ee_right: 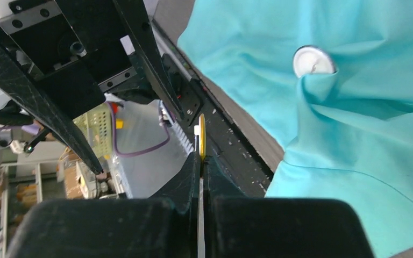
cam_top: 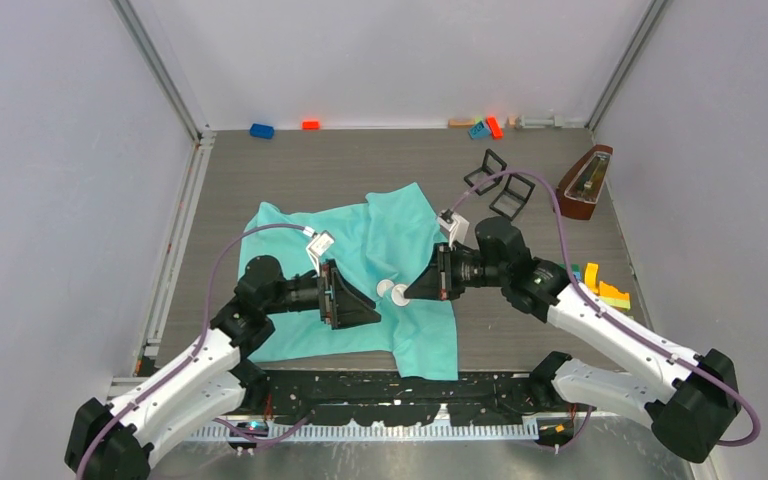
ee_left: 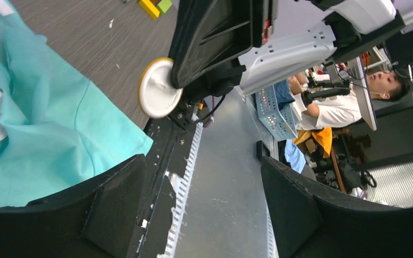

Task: Pin the brooch onto the clothing

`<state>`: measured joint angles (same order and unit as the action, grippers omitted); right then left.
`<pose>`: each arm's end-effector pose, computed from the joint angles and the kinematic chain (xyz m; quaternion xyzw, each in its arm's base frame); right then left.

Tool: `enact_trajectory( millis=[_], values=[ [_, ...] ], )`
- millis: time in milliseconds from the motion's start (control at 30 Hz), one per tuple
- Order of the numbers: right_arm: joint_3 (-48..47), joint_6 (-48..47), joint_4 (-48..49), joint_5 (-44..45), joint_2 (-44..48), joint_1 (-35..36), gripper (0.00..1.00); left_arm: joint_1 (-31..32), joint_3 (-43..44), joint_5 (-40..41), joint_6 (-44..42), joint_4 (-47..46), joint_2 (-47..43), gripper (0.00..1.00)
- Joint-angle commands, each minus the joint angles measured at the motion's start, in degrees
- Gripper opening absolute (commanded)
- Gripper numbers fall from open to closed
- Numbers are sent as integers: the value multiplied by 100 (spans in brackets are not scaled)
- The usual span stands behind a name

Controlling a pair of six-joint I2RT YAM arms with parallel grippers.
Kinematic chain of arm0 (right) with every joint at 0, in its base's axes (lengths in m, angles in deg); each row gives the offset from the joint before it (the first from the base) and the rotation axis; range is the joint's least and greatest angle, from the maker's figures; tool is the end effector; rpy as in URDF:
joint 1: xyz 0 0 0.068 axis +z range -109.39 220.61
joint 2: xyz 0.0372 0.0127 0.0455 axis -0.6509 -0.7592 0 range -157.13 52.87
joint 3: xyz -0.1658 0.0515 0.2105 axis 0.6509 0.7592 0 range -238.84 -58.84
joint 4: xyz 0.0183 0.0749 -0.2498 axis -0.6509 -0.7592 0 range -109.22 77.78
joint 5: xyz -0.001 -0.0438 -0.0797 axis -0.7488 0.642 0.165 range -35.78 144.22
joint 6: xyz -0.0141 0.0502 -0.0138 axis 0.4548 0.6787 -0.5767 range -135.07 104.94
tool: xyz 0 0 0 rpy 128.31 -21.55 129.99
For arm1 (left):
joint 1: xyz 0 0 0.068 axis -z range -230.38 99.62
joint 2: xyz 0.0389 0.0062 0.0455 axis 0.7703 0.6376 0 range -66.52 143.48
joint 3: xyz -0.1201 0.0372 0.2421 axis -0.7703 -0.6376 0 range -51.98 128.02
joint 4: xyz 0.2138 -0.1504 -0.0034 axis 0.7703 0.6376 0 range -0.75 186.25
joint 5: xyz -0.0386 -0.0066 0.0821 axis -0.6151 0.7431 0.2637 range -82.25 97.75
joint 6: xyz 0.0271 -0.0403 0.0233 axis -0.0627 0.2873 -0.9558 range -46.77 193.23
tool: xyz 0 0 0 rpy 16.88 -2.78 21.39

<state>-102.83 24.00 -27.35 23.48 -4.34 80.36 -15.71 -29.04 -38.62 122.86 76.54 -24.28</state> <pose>0.1585 0.1554 0.2882 -0.1408 0.8272 0.4895 0.2372 0.1280 -0.1199 0.2553 0.1704 0.7145 -0.6283 0.2561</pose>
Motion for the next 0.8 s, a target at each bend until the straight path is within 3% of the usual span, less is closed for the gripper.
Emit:
enact_trajectory(
  millis=[0, 300, 767],
  values=[
    [166, 441, 955, -792, 135, 33, 1, 67, -141, -226, 645, -1261, 34, 76],
    [354, 706, 1674, -1064, 545, 33, 1, 213, -252, 213, 994, -1409, 107, 76],
    [287, 659, 1776, -1401, 558, 35, 1, 546, -135, 436, 1575, -2072, 342, 53]
  ],
)
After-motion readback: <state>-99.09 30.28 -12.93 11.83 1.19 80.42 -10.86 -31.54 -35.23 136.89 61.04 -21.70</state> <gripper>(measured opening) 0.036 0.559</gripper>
